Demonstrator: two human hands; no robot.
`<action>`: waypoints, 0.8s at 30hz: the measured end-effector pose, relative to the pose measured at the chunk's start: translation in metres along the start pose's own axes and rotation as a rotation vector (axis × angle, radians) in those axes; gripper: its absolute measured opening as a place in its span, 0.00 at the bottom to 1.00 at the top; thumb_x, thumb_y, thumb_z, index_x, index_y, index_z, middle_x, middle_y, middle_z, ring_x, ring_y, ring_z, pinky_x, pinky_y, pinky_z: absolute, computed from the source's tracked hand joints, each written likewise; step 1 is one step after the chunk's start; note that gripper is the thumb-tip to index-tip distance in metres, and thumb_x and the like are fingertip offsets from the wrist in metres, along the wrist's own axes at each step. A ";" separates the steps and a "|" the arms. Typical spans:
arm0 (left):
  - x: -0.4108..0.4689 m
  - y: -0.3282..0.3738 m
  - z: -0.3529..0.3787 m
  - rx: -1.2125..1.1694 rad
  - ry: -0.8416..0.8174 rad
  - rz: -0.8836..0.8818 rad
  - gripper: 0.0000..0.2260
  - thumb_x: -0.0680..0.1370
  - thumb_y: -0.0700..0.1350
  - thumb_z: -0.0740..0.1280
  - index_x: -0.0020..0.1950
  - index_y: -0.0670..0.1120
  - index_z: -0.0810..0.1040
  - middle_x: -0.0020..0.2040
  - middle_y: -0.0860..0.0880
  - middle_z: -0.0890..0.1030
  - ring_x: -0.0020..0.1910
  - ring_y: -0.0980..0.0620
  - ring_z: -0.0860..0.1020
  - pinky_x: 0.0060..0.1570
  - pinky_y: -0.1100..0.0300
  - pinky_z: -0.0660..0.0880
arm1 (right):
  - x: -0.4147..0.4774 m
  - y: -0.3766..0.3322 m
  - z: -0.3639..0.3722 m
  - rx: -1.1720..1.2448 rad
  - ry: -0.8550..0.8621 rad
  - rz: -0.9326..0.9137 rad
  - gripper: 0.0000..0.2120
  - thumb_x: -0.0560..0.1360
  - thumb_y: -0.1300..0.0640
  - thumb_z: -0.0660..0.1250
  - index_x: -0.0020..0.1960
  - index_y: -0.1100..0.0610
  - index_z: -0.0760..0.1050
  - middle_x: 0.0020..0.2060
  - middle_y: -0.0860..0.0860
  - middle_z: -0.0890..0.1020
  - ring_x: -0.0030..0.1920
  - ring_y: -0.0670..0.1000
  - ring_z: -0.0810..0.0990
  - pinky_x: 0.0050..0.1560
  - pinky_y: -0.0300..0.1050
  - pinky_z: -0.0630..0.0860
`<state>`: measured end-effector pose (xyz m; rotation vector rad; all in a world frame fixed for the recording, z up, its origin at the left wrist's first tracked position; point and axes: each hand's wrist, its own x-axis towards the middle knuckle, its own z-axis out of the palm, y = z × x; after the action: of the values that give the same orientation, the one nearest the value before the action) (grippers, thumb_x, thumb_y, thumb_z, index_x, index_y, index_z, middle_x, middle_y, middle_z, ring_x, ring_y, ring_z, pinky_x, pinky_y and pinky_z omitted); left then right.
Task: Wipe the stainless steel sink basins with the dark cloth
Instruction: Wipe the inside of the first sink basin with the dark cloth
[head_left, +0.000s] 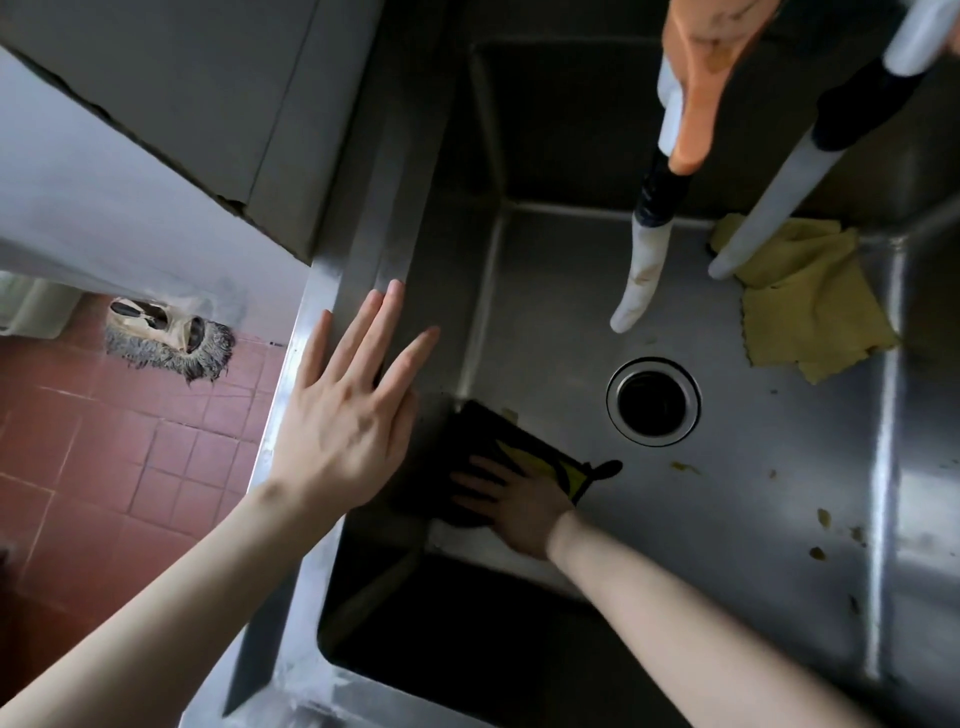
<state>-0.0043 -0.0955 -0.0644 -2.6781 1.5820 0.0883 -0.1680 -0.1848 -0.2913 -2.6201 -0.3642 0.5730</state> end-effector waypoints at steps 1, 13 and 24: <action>0.000 0.000 0.000 0.001 -0.003 -0.006 0.22 0.79 0.45 0.56 0.74 0.47 0.65 0.78 0.42 0.53 0.78 0.45 0.52 0.74 0.41 0.52 | 0.004 0.009 -0.012 0.008 0.059 0.104 0.23 0.69 0.55 0.62 0.63 0.45 0.77 0.66 0.47 0.75 0.67 0.56 0.73 0.59 0.62 0.74; 0.001 0.000 -0.002 0.030 -0.038 -0.010 0.22 0.81 0.48 0.54 0.75 0.48 0.62 0.79 0.42 0.51 0.78 0.46 0.51 0.74 0.42 0.51 | 0.076 0.012 -0.115 1.240 0.408 0.635 0.23 0.84 0.55 0.51 0.77 0.52 0.53 0.77 0.53 0.54 0.76 0.55 0.51 0.75 0.50 0.49; 0.004 -0.019 -0.010 -0.053 -0.039 0.072 0.22 0.80 0.45 0.52 0.75 0.45 0.62 0.78 0.45 0.56 0.77 0.49 0.56 0.74 0.44 0.53 | 0.025 -0.087 -0.120 1.641 0.437 0.609 0.25 0.82 0.51 0.56 0.75 0.37 0.53 0.74 0.50 0.63 0.71 0.53 0.65 0.66 0.41 0.62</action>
<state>0.0143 -0.0903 -0.0551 -2.6411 1.6875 0.1864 -0.1057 -0.1426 -0.1606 -1.0947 0.7726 0.2151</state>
